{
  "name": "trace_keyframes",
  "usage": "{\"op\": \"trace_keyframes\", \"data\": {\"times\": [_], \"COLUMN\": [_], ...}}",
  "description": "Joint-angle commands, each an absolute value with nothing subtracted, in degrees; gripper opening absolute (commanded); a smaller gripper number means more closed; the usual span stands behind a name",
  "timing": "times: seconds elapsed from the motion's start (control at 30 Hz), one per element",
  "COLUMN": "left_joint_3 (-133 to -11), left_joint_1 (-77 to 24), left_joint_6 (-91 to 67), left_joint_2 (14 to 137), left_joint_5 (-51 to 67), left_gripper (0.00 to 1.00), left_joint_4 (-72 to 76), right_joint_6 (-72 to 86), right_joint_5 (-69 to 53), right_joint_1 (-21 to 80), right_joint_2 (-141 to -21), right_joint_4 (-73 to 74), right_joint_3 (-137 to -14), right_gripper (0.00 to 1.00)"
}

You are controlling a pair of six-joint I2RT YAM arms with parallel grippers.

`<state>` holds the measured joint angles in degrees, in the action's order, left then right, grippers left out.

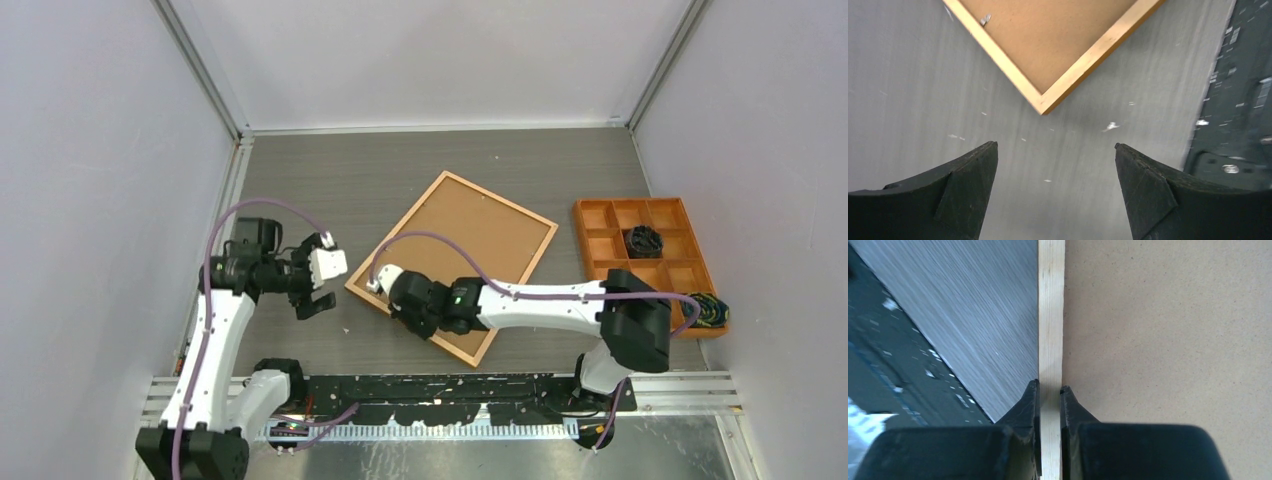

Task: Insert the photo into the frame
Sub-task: Turn over the photo frame at the center of the board.

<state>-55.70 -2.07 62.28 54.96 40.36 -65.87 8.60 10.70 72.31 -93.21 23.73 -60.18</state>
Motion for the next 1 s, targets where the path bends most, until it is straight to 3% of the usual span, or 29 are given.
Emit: {"op": "trace_keyframes", "data": {"times": [0.0, 0.27, 0.57, 0.8, 0.9, 0.97], "left_joint_3": [-48.77, -31.14, -30.50, -30.05, -31.25, -32.11], "left_joint_1": [-3.75, -6.04, -10.99, -16.91, -18.19, -18.54], "left_joint_6": [78.36, 93.38, 103.32, 103.44, 100.59, 98.85], "left_joint_2": [45.63, 30.34, 35.72, 39.97, 40.61, 40.57], "left_joint_5": [40.71, 43.69, 42.32, 36.96, 35.31, 34.56], "left_gripper": [0.89, 0.89, 0.83, 0.58, 0.39, 0.22], "left_joint_4": [-57.05, -27.99, -24.79, -19.01, -18.45, -18.49], "right_joint_6": [10.20, 12.05, 12.77, 14.42, 14.50, 14.20], "right_joint_5": [1.67, -9.27, -12.03, -13.39, -12.91, -11.91], "right_joint_1": [68.66, 64.29, 62.58, 61.31, 60.95, 60.57], "right_joint_2": [-86.36, -85.80, -85.18, -84.01, -83.58, -82.70], "right_joint_4": [22.78, 28.07, 31.34, 31.95, 33.14, 33.71], "right_joint_3": [-68.49, -75.30, -80.22, -82.38, -83.79, -84.34], "right_gripper": [0.01, 0.01, 0.01, 0.01, 0.02, 0.14]}}
